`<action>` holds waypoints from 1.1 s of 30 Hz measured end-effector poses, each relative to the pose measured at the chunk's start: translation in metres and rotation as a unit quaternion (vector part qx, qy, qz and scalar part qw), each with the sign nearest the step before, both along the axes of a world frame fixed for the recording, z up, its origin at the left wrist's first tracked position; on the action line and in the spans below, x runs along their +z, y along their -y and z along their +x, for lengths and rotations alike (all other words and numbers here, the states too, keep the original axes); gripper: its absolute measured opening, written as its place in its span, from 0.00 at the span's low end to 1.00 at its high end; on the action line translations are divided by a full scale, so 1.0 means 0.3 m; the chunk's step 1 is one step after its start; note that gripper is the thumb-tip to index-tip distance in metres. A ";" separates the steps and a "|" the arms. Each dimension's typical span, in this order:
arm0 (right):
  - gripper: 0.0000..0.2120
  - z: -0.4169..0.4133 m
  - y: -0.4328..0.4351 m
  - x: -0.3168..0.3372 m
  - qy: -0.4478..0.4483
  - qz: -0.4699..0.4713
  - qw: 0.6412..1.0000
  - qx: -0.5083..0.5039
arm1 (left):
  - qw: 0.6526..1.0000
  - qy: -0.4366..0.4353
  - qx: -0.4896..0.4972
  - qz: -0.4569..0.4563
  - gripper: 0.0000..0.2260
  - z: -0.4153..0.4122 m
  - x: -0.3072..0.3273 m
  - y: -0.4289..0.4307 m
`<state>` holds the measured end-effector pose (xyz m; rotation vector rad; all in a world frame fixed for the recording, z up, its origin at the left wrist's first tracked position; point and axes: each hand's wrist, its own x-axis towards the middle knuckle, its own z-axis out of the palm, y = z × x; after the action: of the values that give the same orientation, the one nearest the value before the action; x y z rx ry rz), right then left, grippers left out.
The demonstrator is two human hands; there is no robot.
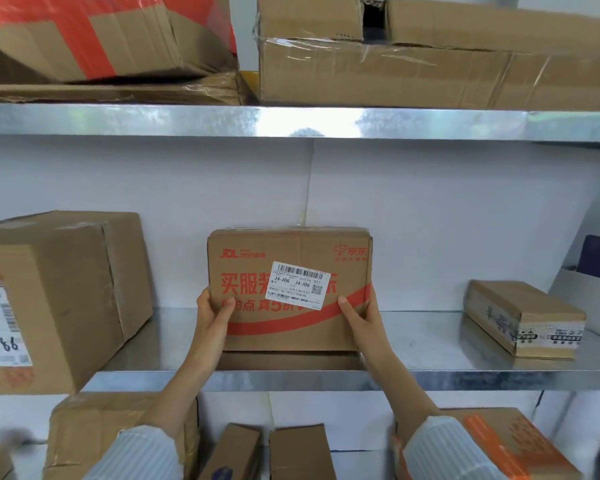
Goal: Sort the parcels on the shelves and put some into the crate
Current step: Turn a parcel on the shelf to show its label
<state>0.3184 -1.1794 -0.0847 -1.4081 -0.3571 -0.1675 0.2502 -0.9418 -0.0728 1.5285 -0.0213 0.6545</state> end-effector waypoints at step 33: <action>0.10 -0.198 0.727 0.109 0.004 -0.039 0.999 -0.013 | 0.996 0.059 0.035 0.064 0.11 -0.021 0.046 0.787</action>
<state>0.2590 -1.3974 -0.0521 -1.4897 -0.3561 -0.1818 0.2439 -1.1778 -0.0589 1.6178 -0.1013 0.8108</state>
